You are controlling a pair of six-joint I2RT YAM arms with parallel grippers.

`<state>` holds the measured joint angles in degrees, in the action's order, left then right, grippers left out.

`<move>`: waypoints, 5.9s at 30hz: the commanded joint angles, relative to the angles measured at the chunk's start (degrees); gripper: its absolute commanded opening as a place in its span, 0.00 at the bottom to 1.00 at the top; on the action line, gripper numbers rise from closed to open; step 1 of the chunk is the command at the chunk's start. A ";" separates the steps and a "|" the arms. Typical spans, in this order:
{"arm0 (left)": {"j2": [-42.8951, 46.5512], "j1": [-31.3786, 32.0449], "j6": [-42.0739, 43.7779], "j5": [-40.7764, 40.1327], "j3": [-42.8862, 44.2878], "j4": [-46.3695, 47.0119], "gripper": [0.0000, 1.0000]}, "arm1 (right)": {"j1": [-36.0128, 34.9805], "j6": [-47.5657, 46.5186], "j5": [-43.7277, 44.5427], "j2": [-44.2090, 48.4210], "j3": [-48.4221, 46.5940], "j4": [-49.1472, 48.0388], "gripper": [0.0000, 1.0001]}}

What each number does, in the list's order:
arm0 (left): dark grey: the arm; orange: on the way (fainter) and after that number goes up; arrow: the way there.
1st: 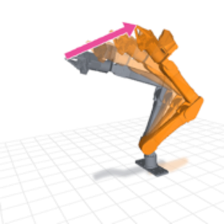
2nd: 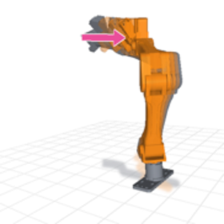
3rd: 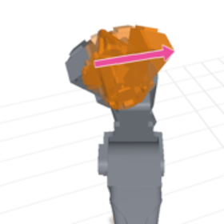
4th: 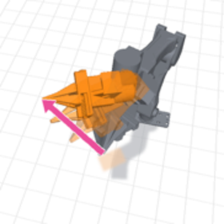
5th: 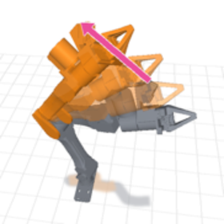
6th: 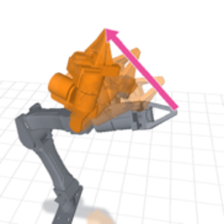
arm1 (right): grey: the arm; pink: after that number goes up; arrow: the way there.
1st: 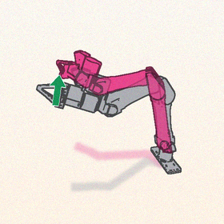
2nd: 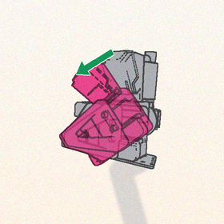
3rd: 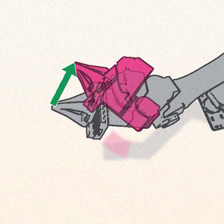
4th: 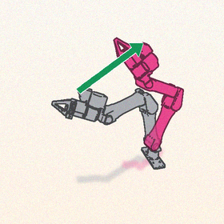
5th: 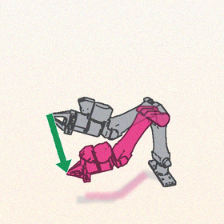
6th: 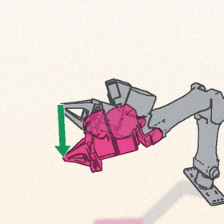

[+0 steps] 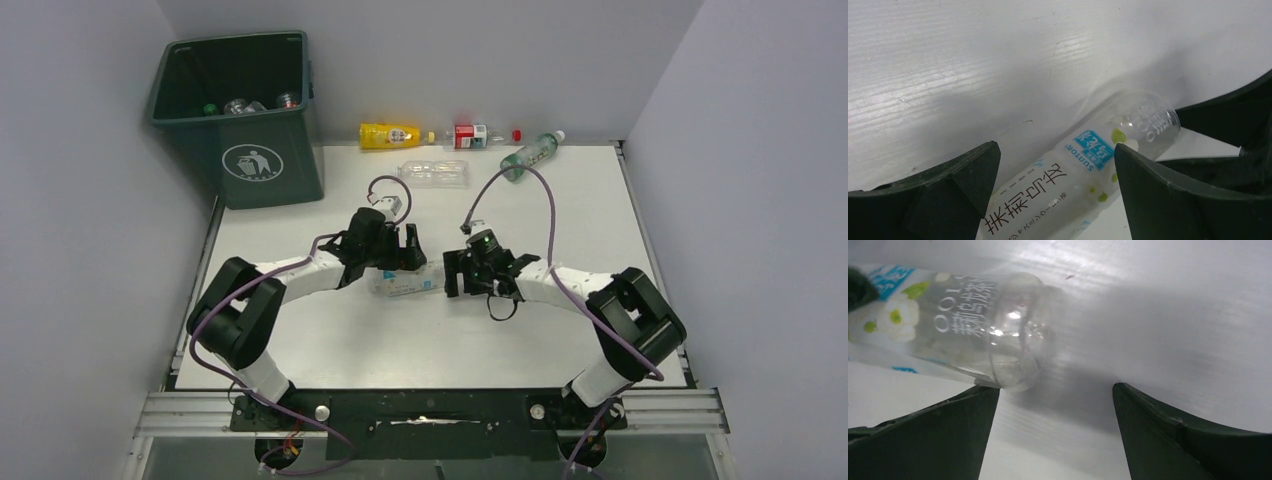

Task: Put the plastic bottles in the bin
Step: Pick up the plastic bottle at the center of the board, then place the plastic bottle in the trash bin, then pick up the plastic bottle at the center of the board.

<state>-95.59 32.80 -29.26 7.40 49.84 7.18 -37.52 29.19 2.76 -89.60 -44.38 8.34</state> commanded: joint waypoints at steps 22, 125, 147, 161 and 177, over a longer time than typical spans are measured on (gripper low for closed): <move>3.64 1.03 2.62 0.60 -0.40 -0.57 0.86 | 8.14 -5.20 -9.89 -11.58 -16.48 -5.08 0.87; 6.65 -15.28 10.41 -6.48 46.36 -7.50 0.86 | -2.13 9.00 4.02 30.07 5.24 10.02 0.94; -45.18 -9.33 7.47 7.24 82.81 -3.53 0.86 | -2.90 15.55 3.73 40.21 9.92 16.37 0.95; -55.50 -10.95 2.45 10.19 84.81 -2.02 0.85 | -3.02 14.35 3.66 38.10 7.53 17.19 0.95; -44.00 -9.09 6.28 11.41 61.78 2.15 0.84 | -3.30 13.88 3.48 36.52 7.29 15.35 0.95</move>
<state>-147.63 23.05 -25.21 18.46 118.58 5.43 -40.23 43.79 6.42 -52.84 -34.74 26.76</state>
